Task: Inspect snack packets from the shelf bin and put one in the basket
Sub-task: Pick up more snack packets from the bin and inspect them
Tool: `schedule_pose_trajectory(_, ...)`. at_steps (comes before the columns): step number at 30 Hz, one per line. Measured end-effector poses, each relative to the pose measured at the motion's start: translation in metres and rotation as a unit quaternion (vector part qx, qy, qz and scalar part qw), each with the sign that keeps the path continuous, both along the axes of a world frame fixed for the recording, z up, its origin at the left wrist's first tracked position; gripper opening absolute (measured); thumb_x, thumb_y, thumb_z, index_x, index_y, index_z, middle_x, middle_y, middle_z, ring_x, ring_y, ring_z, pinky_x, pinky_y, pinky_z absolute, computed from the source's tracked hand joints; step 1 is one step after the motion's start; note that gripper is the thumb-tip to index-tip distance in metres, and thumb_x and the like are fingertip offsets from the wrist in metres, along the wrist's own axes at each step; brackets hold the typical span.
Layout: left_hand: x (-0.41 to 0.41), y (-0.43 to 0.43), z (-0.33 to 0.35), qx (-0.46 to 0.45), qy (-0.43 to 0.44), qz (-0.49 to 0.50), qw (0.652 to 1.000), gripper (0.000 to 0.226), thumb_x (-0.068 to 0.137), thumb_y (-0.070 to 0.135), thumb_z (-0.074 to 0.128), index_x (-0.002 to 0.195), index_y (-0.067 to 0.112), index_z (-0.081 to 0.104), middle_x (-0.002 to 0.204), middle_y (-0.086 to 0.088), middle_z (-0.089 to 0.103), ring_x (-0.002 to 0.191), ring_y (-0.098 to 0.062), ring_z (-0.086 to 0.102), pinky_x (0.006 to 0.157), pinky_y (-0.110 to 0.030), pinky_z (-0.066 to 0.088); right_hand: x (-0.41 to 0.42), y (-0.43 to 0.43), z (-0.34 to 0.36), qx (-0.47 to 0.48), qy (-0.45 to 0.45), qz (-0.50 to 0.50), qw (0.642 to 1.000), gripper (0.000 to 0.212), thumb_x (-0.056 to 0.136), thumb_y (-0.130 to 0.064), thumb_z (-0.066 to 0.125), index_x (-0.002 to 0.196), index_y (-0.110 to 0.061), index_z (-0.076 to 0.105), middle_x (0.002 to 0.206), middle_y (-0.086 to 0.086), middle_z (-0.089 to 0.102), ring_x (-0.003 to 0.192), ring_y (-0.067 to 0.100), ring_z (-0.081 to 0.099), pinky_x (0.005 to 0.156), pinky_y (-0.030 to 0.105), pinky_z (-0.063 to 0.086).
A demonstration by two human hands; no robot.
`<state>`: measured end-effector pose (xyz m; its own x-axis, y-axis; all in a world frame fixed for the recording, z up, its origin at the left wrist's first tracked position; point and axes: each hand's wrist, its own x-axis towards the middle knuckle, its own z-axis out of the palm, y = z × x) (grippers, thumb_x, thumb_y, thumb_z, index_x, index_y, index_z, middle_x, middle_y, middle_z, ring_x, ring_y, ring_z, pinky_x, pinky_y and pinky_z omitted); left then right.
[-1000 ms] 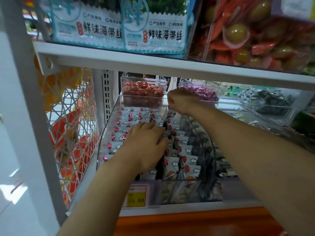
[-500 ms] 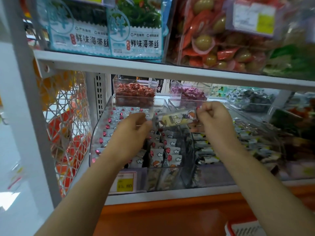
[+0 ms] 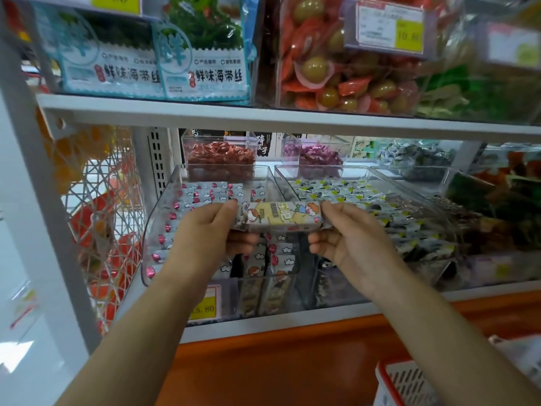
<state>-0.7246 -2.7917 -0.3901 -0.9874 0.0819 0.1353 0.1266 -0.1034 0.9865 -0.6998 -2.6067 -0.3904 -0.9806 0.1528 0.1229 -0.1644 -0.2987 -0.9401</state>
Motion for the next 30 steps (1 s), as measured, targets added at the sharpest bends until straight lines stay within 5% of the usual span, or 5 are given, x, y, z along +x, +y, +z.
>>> schedule_pose_trajectory(9,-0.002,0.004,0.0,0.123,-0.057,-0.044,0.99,0.02,0.094,0.018,0.049,0.089,0.015,0.068,0.06,0.001,0.067,0.056,-0.012,0.065,0.052,-0.019,0.053,-0.004,0.001,-0.004,-0.039,-0.024,-0.034,0.998,0.017,0.093,-0.012,0.053,0.078,-0.006,0.058,0.055,0.003,0.061,0.046,0.013,0.059,0.043,0.022,0.048)
schedule_pose_trajectory(14,-0.002,-0.001,0.001,0.031,0.009,-0.108,0.994,0.014,0.065,0.026,0.068,0.076,0.02,0.074,0.081,0.0,0.072,0.071,-0.013,0.067,0.064,-0.018,0.054,-0.004,0.006,-0.003,-0.045,-0.001,-0.017,0.999,0.012,0.091,-0.014,0.054,0.088,-0.009,0.064,0.062,0.002,0.064,0.049,0.014,0.06,0.045,0.023,0.05)
schedule_pose_trajectory(19,-0.004,-0.001,-0.001,0.052,0.003,-0.085,0.995,0.017,0.065,0.027,0.065,0.073,0.013,0.071,0.064,-0.002,0.067,0.06,-0.011,0.064,0.06,-0.016,0.053,-0.003,0.011,0.0,-0.017,0.046,0.05,0.998,0.035,0.067,-0.015,0.067,0.101,-0.009,0.066,0.07,0.003,0.067,0.059,0.014,0.064,0.053,0.022,0.053)
schedule_pose_trajectory(23,-0.004,0.001,-0.001,0.06,-0.003,-0.074,0.995,0.027,0.064,0.027,0.065,0.081,0.006,0.069,0.064,-0.003,0.069,0.06,-0.011,0.066,0.058,-0.014,0.053,-0.004,0.012,-0.003,-0.04,0.045,0.05,0.997,0.016,0.069,-0.016,0.066,0.081,-0.008,0.071,0.068,0.008,0.068,0.059,0.015,0.066,0.054,0.022,0.055)
schedule_pose_trajectory(30,-0.001,0.004,0.001,0.035,0.041,-0.088,0.995,0.017,0.063,0.017,0.064,0.078,0.01,0.069,0.065,-0.003,0.07,0.064,-0.013,0.069,0.06,-0.015,0.053,-0.004,0.009,-0.002,-0.125,0.002,0.012,0.992,0.014,0.078,-0.02,0.062,0.086,-0.008,0.061,0.063,0.007,0.063,0.052,0.014,0.062,0.047,0.022,0.051)
